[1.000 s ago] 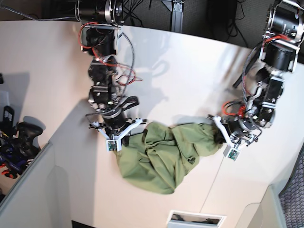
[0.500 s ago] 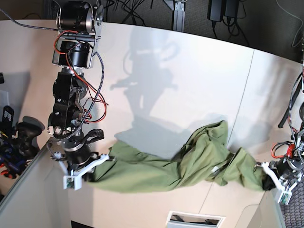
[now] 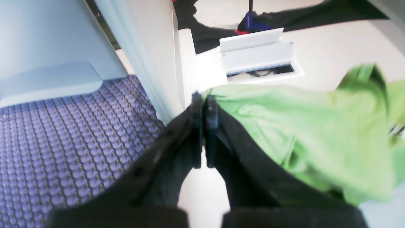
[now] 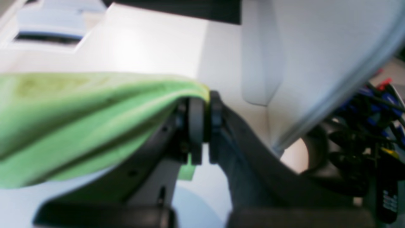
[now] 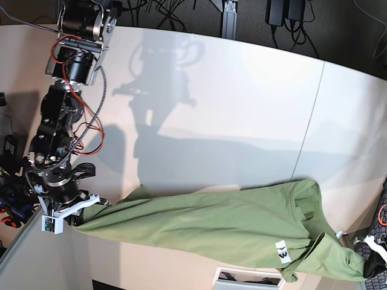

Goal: Layout the t-shirt on the table in an organized manner, then fold the t-shirt properly
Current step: 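Lift the shirt and pull the grippers apart to stretch it, then lower the stretched shirt onto the table with both grippers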

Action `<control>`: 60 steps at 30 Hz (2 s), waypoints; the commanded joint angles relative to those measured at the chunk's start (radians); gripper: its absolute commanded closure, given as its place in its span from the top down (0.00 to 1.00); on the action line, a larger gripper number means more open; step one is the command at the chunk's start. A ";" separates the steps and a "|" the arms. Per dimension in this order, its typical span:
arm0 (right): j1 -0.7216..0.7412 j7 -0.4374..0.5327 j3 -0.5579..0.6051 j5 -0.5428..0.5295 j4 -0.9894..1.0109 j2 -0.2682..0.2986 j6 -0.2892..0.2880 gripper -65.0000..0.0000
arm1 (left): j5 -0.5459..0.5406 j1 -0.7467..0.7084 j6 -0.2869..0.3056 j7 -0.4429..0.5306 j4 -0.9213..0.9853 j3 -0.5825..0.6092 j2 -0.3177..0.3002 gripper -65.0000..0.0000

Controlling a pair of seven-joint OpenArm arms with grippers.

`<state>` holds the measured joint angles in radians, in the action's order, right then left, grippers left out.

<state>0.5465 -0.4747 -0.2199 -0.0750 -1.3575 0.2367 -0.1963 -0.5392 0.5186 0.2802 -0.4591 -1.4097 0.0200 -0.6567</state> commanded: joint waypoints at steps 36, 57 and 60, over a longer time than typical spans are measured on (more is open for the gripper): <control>-0.172 -0.023 -0.177 -0.135 0.024 -0.058 0.084 0.63 | -0.114 -0.209 0.177 -0.072 -0.020 -0.068 0.121 0.60; -0.084 0.107 -0.122 -0.019 0.267 -0.113 0.084 0.63 | 0.069 -0.114 0.090 0.047 0.166 0.079 0.195 0.61; -0.060 0.101 -0.122 -0.023 0.258 -0.113 0.084 0.63 | 0.069 -0.085 0.090 0.049 0.166 0.079 0.183 0.61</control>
<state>0.4595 -0.3920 -0.3428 -0.0925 -1.0809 0.1162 -0.1078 -0.4633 0.4057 0.3744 -0.4294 -1.2285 0.1055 -0.4610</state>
